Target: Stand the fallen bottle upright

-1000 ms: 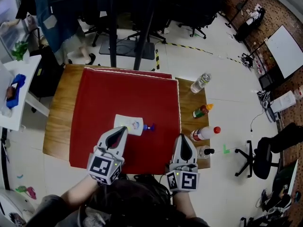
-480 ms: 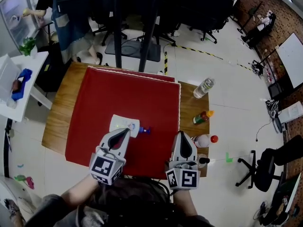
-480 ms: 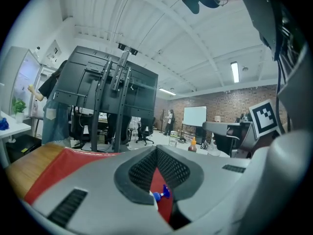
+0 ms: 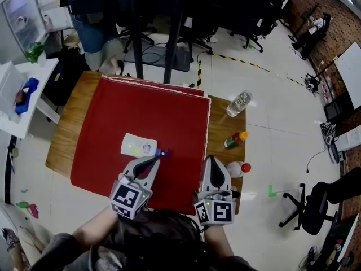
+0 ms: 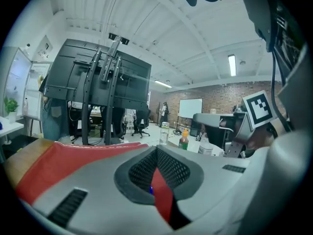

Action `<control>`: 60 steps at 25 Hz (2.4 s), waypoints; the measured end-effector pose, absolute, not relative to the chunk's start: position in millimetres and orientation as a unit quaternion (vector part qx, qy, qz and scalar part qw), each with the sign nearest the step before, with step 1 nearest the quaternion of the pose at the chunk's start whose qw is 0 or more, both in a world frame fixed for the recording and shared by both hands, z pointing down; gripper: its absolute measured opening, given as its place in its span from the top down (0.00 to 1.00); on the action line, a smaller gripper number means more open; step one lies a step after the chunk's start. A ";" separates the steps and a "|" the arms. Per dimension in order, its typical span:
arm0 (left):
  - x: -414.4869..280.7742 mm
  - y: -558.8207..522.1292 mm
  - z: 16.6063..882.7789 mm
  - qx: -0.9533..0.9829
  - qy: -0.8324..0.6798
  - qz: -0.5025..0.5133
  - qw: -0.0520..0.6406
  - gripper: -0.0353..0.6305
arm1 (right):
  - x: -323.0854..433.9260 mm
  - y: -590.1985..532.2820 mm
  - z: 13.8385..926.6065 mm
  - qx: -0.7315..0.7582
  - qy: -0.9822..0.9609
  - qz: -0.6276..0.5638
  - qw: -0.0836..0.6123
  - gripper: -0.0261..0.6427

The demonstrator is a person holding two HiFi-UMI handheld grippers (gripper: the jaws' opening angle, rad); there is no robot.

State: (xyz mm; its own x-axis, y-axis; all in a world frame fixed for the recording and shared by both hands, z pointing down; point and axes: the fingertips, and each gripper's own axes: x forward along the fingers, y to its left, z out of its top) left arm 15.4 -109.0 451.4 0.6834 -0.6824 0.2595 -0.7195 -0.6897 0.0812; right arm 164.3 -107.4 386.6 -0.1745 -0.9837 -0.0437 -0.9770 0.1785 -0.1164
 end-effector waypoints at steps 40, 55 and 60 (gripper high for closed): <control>61.8 -165.9 570.1 0.892 -0.203 0.390 -0.101 0.57 | 182.4 -161.7 426.9 -0.626 0.776 -0.067 0.049 0.94; 64.3 -166.1 624.6 0.845 -0.078 0.506 -0.157 0.51 | 185.2 -175.2 436.4 -0.628 0.773 -0.075 0.043 0.94; 66.1 -167.8 637.8 0.834 -0.051 0.526 -0.161 0.50 | 188.3 -178.1 439.6 -0.631 0.770 -0.080 0.044 0.94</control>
